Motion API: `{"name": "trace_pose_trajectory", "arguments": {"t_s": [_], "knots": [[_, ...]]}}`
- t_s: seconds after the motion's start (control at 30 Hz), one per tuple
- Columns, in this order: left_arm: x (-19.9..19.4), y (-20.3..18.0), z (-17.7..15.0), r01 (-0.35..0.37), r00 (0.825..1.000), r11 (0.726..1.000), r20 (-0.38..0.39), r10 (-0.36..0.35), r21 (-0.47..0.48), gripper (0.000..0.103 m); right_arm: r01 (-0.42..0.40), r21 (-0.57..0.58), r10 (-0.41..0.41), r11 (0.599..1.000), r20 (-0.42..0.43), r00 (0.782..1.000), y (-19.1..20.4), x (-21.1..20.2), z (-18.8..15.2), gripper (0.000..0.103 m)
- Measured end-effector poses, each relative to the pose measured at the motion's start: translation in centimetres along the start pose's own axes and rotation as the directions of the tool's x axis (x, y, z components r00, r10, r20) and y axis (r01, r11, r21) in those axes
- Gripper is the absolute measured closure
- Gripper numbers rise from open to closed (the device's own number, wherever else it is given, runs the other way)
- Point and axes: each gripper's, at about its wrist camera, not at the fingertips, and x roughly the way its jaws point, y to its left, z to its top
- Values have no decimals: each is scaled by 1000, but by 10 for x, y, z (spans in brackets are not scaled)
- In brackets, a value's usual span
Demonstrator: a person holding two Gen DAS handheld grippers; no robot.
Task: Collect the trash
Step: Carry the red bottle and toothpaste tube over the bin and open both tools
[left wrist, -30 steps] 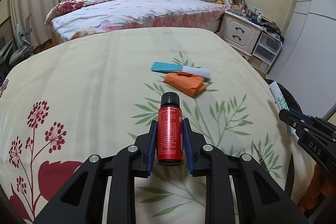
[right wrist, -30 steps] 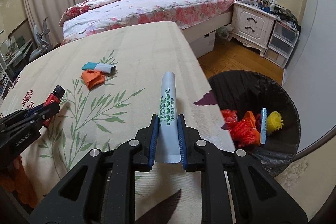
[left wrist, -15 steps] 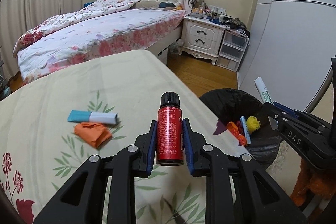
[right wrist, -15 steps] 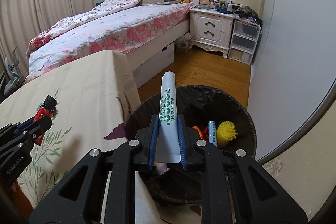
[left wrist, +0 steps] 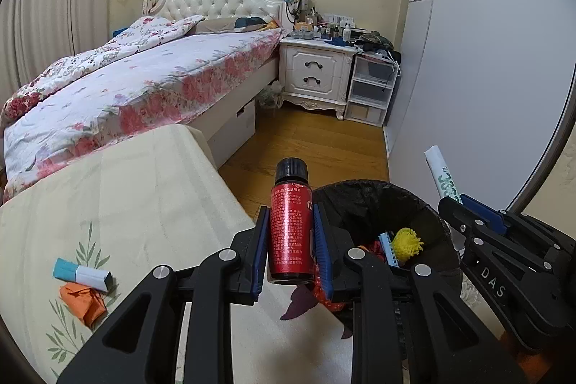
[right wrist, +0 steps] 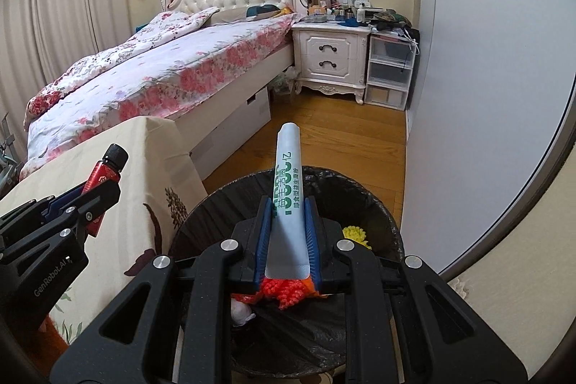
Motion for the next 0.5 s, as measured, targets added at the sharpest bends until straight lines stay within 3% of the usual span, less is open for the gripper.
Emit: {"name": "trace_pose_trajectory", "arguments": {"t_s": [0.5], "knots": [[41,-23,6,-7,998,999,-69,10,39,78,39,32,-38,999,-23,999,-14,19,-4,84]]}}
